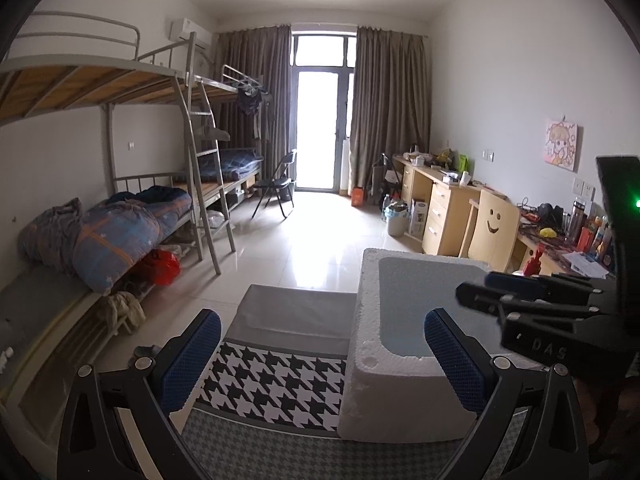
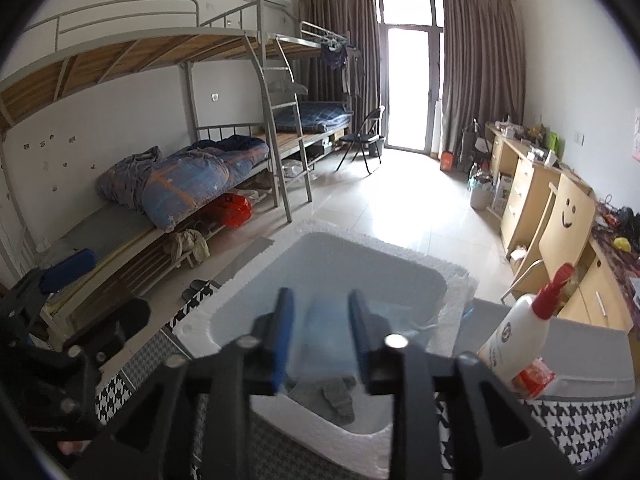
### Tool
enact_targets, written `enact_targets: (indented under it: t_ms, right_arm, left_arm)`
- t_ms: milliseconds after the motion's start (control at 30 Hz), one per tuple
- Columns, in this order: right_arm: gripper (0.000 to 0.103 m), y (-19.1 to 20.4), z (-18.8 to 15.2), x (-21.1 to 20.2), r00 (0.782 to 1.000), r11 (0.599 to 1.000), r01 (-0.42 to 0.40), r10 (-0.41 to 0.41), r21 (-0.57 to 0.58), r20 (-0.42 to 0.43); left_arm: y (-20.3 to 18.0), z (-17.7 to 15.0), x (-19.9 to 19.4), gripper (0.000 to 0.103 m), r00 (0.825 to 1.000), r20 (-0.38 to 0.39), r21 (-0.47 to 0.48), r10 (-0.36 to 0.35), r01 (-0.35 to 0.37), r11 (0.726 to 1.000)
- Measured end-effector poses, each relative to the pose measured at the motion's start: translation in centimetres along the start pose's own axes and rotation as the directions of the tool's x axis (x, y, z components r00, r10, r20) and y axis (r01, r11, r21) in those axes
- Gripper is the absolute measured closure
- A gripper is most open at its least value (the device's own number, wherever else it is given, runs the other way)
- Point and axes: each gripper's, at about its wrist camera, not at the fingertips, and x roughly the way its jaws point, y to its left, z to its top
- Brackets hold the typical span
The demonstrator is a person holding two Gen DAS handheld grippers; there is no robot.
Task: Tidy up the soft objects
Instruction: 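Lower the blue mask into the box and open the right tool, then move both tools back toward the yellow mesh sleeve and white tissue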
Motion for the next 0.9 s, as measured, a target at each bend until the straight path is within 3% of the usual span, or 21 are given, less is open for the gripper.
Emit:
enact_targets:
  t_ms: [100, 267, 367, 667, 900]
  right_arm:
    - [0.035, -0.1, -0.2, 0.2, 1.0, 1.0, 0.009, -0.009, 0.012, -0.012]
    - [0.032, -0.4, -0.1, -0.7, 1.0, 1.0, 0.02, -0.021, 0.023, 0.008]
    - [0.024, -0.3, -0.2, -1.3, 0.999, 0.999, 0.038, -0.038, 0.021, 0.029]
    - [0.019, -0.5, -0.4, -3.9, 0.995, 0.998, 0.058, -0.061, 0.033, 0.079]
    - [0.006, -0.6, -1.8, -6.9, 0.988, 0.998, 0.052, -0.056, 0.031, 0.141]
  left_arm:
    - [0.0, -0.2, 0.1, 0.001, 1.0, 0.0, -0.001, 0.004, -0.004, 1.0]
    - [0.1, -0.3, -0.1, 0.001, 1.0, 0.003, 0.003, 0.0, 0.0, 1.0]
    - [-0.1, -0.3, -0.5, 0.001, 1.0, 0.011, 0.01, 0.003, -0.003, 1.0]
    - [-0.8, -0.6, -2.5, 0.001, 0.999, 0.031, 0.028, 0.018, -0.019, 0.999]
    - [-1.8, -0.7, -4.0, 0.001, 0.999, 0.039, 0.055, 0.01, -0.012, 0.998]
